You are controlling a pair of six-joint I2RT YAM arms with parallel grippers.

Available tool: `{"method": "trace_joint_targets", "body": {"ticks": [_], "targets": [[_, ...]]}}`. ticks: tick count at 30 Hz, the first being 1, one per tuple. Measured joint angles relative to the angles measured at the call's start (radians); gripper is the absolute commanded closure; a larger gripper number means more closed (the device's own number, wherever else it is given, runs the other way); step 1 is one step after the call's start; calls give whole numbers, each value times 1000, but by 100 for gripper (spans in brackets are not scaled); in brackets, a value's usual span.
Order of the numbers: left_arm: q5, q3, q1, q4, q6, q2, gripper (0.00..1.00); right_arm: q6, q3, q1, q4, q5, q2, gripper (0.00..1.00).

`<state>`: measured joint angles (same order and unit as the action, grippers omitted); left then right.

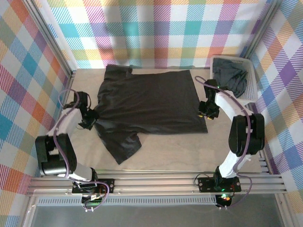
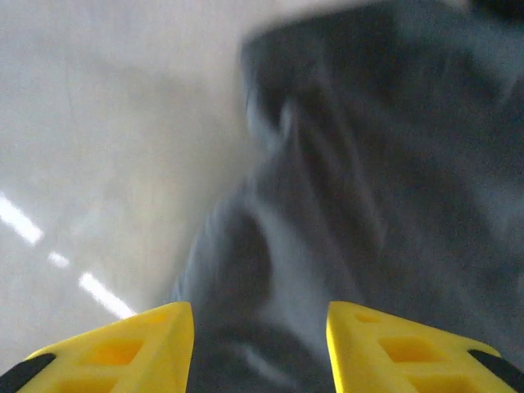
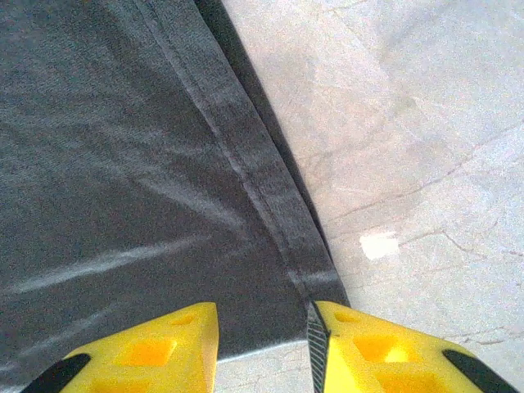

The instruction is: Fold and stack the t-shirts

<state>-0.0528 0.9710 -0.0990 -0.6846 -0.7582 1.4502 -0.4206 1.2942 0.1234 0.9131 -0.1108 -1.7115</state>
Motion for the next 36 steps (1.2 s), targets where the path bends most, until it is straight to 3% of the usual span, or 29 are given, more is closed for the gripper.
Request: {"method": "trace_joint_targets", "body": {"ticks": [7,12,20,22,24,30,36], "targets": [[-66,-197,46,-48,-98,-109,59,-74,-150,-34,-31,62,58,63],[-137,-263,87,-72,-130,-132,56,-123,-255,-108,-57,121,87,62],[-196,-398,180,-48,-197,-225,59,-141,-288,-155,-81,161,102,61],[-202,-402,228,-24,-218,-204,63,-144,-294,-155,-88,169,102,61],[-182,-388,278,-19,-243,-160,75,-145,-297,-155,-95,176,101,61],[-146,-338,303,-75,-271,-97,100,-157,-296,-155,-130,201,61,63],[-140,-333,307,-82,-266,-97,100,-194,-318,-155,-175,228,33,68]]}}
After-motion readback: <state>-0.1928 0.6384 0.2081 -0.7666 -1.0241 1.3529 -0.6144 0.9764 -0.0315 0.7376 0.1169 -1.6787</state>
